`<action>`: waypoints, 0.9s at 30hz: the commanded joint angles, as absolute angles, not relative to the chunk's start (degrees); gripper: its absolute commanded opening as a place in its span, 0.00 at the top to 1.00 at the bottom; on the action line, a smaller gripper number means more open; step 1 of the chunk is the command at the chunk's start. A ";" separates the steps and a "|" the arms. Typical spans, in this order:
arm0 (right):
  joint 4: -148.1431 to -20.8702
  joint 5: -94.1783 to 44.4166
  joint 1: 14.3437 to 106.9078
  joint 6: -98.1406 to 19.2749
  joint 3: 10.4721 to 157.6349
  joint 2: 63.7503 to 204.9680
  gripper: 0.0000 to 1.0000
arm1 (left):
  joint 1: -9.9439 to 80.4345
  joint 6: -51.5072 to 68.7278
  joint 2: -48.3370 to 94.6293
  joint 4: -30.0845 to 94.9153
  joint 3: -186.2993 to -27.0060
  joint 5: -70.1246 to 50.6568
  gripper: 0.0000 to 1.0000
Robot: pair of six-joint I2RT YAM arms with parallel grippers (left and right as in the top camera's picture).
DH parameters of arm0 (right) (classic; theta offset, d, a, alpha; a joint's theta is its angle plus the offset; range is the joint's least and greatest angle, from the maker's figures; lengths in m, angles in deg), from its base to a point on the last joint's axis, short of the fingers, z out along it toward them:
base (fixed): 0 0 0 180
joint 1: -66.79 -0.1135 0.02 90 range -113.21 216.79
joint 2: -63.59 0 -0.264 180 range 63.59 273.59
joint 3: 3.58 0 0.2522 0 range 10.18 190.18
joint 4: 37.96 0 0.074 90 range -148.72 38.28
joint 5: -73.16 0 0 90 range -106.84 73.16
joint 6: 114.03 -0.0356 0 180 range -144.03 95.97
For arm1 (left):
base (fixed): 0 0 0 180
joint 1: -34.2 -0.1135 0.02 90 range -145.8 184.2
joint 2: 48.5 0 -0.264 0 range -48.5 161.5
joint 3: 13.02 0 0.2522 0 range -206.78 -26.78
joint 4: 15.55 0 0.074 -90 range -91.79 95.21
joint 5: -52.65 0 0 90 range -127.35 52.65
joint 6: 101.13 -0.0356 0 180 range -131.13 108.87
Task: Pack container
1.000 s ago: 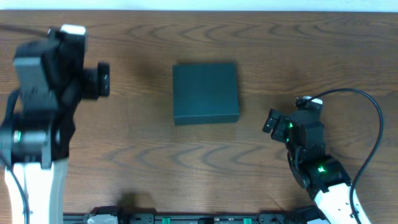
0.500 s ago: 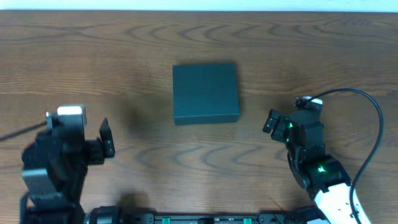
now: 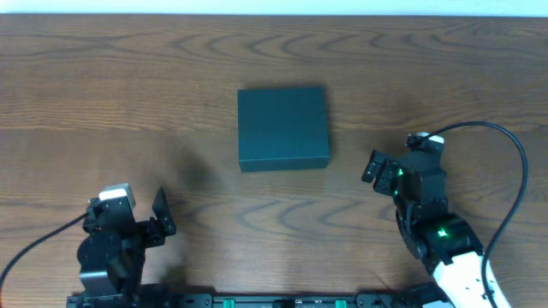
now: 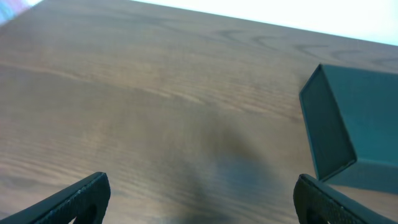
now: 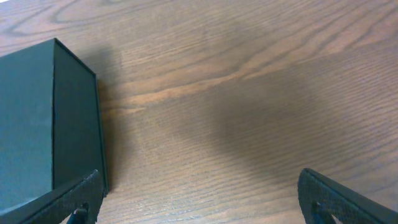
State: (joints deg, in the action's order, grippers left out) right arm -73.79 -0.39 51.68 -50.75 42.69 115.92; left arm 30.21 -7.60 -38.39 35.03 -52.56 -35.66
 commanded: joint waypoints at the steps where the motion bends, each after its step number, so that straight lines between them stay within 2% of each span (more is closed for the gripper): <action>1: -73.87 0.29 51.81 -50.54 43.17 115.77 0.01 | 29.99 -4.56 -41.71 33.91 -49.19 -36.01 0.05; 13: -73.87 0.29 51.83 -50.54 43.17 115.77 0.01 | 29.99 -3.18 -48.07 32.84 -41.98 -37.58 0.05; 27: -73.87 0.29 51.81 -50.54 43.17 115.77 0.01 | 30.03 -3.09 -48.29 29.45 -35.11 -37.75 0.05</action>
